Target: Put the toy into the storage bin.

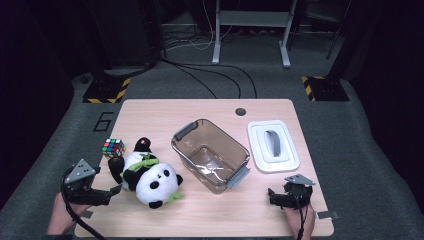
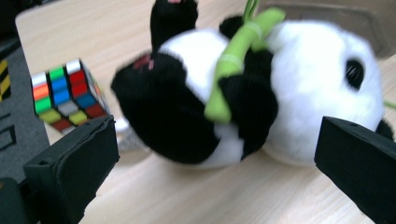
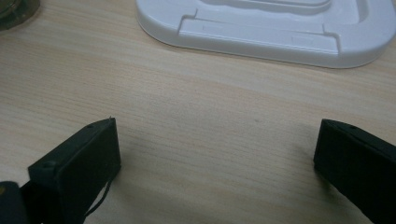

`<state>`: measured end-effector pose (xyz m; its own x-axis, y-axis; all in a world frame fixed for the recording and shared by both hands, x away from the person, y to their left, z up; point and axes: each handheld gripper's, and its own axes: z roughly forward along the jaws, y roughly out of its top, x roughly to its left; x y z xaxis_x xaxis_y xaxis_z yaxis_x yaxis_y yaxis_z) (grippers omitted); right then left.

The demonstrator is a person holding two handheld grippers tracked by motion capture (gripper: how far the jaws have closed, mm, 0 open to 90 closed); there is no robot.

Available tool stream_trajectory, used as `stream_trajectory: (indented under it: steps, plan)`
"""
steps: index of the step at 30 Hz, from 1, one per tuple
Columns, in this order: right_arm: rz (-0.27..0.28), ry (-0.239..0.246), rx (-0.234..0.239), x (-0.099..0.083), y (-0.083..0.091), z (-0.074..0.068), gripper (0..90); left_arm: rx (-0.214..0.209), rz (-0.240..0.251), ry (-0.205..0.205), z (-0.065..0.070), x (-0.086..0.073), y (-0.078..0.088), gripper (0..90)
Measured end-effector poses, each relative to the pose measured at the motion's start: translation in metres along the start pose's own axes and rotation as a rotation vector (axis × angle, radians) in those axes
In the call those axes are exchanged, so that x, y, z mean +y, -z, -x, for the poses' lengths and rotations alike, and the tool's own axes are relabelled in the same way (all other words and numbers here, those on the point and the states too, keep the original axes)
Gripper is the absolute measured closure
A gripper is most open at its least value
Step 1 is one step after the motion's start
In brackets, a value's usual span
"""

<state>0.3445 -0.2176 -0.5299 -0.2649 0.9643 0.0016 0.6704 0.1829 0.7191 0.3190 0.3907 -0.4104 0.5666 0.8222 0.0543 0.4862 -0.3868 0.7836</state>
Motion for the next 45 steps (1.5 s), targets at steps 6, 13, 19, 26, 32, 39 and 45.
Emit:
stream_trajectory:
  steps: [6,13,19,26,32,39,45]
  plan:
    - [0.000,0.001,0.001,0.000,0.000,0.000,0.0,0.002,0.011,-0.042,0.006,0.024,-0.004,0.0]
    - [0.000,0.000,0.001,0.000,0.000,0.000,0.0,-0.011,-0.001,-0.090,0.016,0.043,-0.016,0.0]
    - [0.001,0.000,0.002,0.000,0.000,0.000,0.2,-0.034,-0.013,-0.094,0.021,0.050,-0.036,0.0]
    - [0.001,-0.001,0.002,0.000,0.000,0.000,0.5,-0.028,-0.046,-0.101,0.022,0.055,-0.050,0.1]
    - [0.002,-0.002,0.002,0.000,0.000,0.000,0.7,-0.020,-0.048,-0.101,0.024,0.057,-0.057,19.8]
    - [0.006,-0.010,0.000,0.000,0.001,0.000,1.6,-0.017,-0.092,-0.080,0.022,0.054,-0.067,36.7]
    - [0.007,-0.010,-0.002,0.000,0.001,0.000,2.0,-0.030,-0.130,-0.063,0.019,0.050,-0.078,47.8]
